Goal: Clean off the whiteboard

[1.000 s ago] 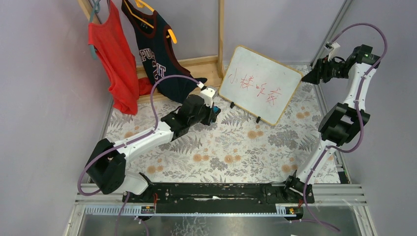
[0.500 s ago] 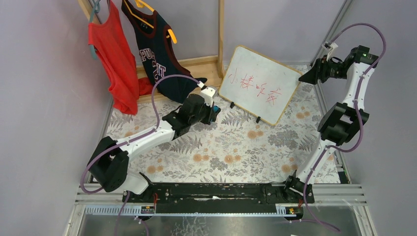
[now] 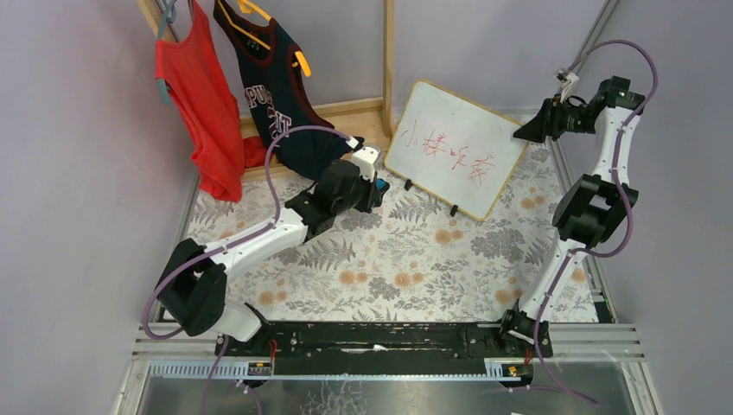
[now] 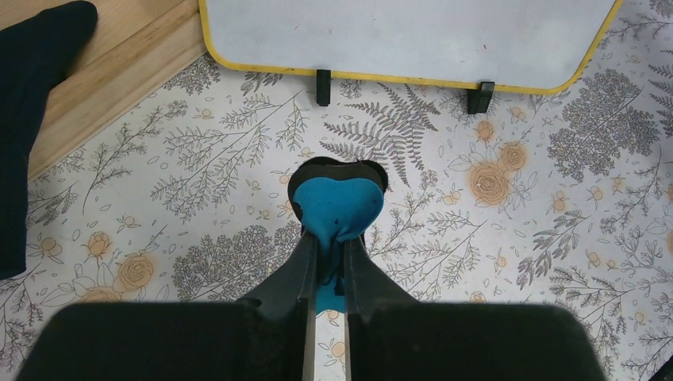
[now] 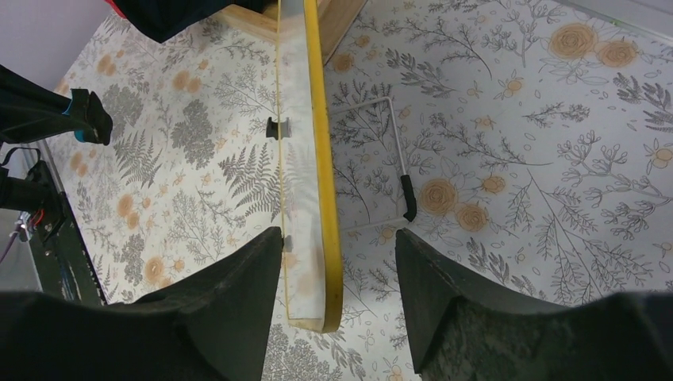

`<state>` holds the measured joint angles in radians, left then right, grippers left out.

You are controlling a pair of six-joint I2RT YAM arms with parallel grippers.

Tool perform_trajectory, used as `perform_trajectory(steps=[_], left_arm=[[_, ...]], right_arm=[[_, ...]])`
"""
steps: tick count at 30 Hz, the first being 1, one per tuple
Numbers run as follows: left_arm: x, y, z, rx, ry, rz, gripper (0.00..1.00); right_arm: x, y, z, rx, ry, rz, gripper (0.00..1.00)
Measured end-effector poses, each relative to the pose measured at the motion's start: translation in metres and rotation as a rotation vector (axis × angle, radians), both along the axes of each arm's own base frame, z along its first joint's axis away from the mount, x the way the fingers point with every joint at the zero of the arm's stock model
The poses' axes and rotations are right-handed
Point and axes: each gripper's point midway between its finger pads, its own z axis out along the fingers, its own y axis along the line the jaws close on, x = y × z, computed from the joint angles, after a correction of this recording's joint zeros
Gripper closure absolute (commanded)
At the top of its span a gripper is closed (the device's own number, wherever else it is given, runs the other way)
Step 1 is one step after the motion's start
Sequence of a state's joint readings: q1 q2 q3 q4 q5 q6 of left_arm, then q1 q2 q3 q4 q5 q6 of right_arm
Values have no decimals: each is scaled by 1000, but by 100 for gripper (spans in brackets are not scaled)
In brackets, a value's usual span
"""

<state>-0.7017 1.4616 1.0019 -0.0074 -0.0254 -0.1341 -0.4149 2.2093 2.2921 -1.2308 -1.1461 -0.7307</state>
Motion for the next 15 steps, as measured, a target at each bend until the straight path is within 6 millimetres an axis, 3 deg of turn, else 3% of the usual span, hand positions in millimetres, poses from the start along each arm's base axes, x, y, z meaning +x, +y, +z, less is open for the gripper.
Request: perform_trajectory(steps=[7, 15], left_arm=[[2, 0, 0, -1, 1, 2, 100], [19, -16, 0, -13, 8, -12, 100]], right_arm=[[6, 2, 3, 9, -12, -6, 46], [5, 4, -6, 35, 10, -4, 47]])
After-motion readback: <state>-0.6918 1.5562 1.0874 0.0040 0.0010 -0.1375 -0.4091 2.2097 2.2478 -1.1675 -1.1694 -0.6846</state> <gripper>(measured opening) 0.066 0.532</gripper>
